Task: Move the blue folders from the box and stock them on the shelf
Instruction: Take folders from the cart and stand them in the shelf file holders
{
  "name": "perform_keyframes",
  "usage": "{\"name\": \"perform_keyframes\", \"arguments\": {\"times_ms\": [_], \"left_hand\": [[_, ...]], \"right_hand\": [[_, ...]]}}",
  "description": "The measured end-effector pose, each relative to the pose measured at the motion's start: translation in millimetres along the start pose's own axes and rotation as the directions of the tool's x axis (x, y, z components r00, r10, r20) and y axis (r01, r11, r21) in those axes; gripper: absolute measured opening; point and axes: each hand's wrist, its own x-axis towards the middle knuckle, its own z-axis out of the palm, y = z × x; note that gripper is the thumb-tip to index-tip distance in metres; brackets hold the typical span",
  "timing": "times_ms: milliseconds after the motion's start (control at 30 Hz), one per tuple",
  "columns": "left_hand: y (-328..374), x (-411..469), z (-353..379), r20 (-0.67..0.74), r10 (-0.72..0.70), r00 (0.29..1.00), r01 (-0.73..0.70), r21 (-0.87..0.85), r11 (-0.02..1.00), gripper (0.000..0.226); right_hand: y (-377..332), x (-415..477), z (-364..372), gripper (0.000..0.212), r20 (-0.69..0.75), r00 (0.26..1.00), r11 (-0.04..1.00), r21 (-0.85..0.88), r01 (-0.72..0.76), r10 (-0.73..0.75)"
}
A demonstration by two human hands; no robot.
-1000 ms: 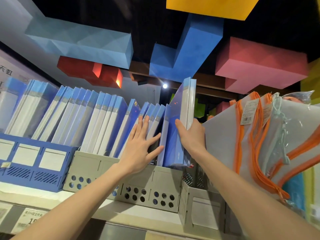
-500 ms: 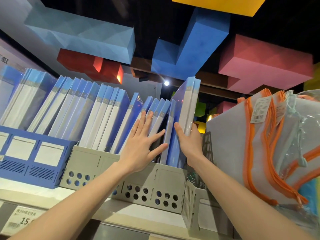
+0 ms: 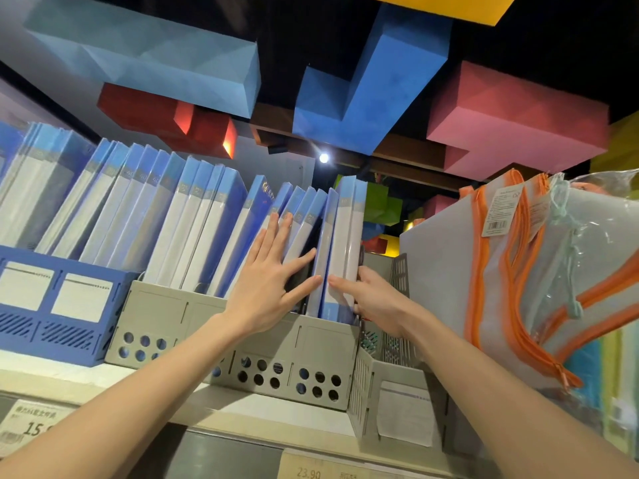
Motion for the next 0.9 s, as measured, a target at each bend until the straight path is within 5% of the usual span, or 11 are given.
{"name": "perform_keyframes", "arguments": {"times_ms": [167,267,433,900], "left_hand": [[-0.5,-0.7,-0.4,0.005,-0.003,1.0,0.002,0.014,1.0,0.061],[1.1,-0.4,0.5,0.01,-0.001,1.0,0.001,0.012,1.0,0.061],[1.2,-0.8,2.4,0.002,0.009,1.0,-0.009,0.067,0.998,0.06],[0.6,-8.1,-1.1,0.065,0.031,0.997,-0.034,0.041,0.999,0.056]], "right_hand": [[-4.8,-7.6,-2.8,0.056,0.073,0.997,0.996,-0.085,-0.031,0.038],[-14.5,-10.8,-1.3,0.049,-0.038,0.998,0.999,0.005,0.045,-0.045],[-16.5,-20.2,11.1,0.046,-0.155,0.975,0.983,-0.116,0.139,-0.156],[-31.0,-37.3,31.6,0.052,-0.392,0.915,0.966,-0.258,-0.013,-0.092]]}}
